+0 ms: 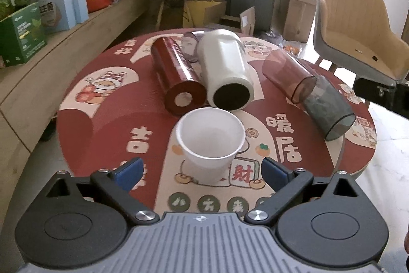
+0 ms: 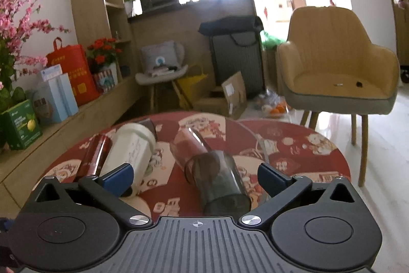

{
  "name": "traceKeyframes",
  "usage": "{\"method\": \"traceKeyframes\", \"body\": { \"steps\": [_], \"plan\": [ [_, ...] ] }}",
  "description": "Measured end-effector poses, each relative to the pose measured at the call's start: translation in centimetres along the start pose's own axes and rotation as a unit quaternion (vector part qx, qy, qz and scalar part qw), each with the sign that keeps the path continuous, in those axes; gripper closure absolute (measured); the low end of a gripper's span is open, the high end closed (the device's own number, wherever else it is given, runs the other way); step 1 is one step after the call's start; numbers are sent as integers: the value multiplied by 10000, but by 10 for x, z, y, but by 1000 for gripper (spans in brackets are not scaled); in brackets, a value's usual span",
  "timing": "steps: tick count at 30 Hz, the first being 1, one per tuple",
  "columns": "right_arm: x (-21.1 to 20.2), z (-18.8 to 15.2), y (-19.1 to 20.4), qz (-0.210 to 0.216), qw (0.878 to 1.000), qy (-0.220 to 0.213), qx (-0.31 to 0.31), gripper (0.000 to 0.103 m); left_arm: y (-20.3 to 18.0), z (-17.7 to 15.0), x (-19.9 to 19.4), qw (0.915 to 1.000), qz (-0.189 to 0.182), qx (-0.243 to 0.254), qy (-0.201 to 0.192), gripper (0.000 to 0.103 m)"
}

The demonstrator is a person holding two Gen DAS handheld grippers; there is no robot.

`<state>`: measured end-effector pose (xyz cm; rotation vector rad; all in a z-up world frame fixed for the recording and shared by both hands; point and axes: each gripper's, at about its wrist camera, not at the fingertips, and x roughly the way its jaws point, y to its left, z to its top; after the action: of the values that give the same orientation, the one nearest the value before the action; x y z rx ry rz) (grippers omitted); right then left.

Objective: Flip cup upright

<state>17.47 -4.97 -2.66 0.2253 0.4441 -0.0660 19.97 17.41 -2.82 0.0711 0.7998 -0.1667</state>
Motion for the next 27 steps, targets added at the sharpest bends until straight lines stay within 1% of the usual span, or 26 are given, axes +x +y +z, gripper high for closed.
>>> {"method": "traceKeyframes", "body": {
  "steps": [9, 13, 16, 21, 27],
  "plan": [
    [-41, 1, 24, 132, 9987, 387, -297, 0, 24, -7, -46, 9998, 216, 44, 22, 3],
    [-62, -4, 38, 186, 9976, 515, -425, 0, 35, -16, -68, 9993, 368, 66, 25, 0],
    [-78, -9, 43, 227, 9969, 599, -460, 0, 42, -22, -84, 9992, 391, 59, -25, 0],
    [-107, -19, 51, 309, 9962, 674, -467, 0, 52, -33, -106, 9988, 481, 56, -21, 0],
    [-137, -28, 56, 350, 9959, 618, -554, 0, 56, -50, -131, 9985, 539, 70, -16, 0]
  ]
}}
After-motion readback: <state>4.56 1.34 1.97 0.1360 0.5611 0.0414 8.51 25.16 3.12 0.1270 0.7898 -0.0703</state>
